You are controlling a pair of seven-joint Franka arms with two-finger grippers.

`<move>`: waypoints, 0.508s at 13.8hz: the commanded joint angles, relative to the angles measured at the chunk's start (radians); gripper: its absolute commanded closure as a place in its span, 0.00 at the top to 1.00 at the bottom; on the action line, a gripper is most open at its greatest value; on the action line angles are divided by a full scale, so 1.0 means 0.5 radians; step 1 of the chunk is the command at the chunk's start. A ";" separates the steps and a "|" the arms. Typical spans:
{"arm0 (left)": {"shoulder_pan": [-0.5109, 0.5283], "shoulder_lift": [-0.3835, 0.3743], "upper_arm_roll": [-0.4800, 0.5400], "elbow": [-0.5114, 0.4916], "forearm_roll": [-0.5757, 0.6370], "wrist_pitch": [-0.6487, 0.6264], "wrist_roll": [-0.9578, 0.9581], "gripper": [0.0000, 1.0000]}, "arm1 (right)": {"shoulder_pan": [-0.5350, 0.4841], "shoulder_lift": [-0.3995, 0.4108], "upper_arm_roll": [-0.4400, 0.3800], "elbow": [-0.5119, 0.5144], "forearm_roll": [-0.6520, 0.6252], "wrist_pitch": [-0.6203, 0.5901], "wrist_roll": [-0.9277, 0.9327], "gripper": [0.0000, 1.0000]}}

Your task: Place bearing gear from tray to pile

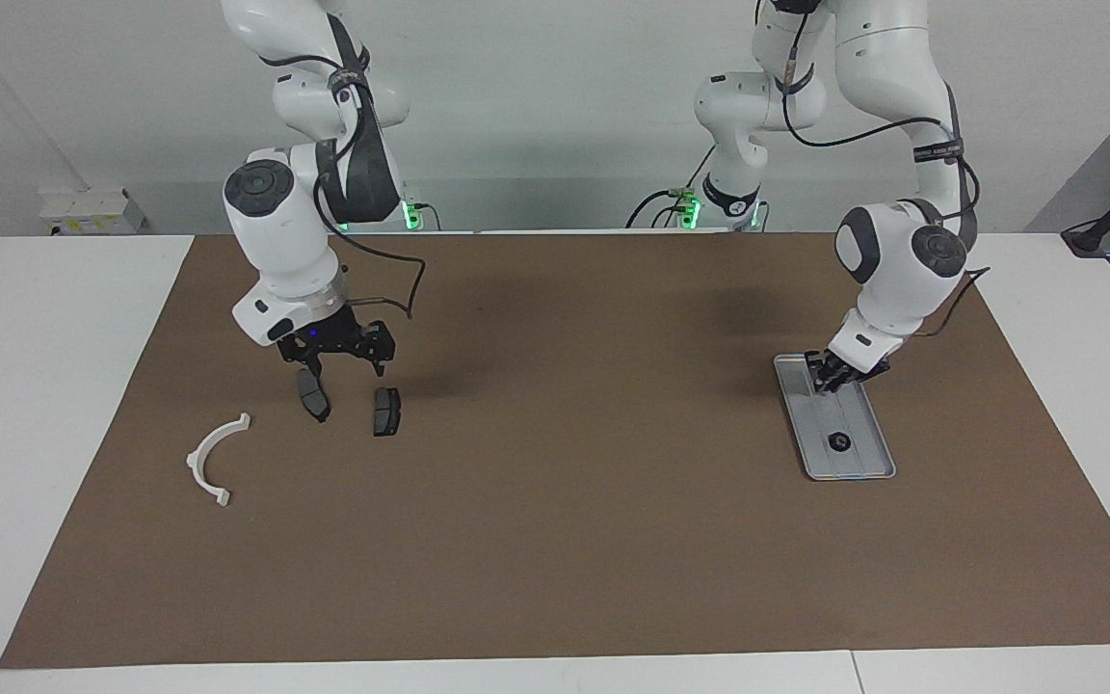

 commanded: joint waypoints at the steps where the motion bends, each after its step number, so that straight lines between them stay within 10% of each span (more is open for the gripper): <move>1: 0.003 0.046 -0.002 0.553 -0.008 -0.602 -0.009 0.00 | 0.005 0.000 -0.001 0.002 0.048 0.021 0.007 1.00; 3: -0.116 0.116 -0.017 0.885 -0.118 -0.837 -0.350 0.00 | 0.005 0.000 -0.001 0.002 0.044 0.012 0.004 1.00; 7: -0.738 0.141 -0.011 0.823 -0.112 -0.584 -1.182 0.00 | 0.005 0.000 -0.001 0.005 0.044 0.015 0.007 1.00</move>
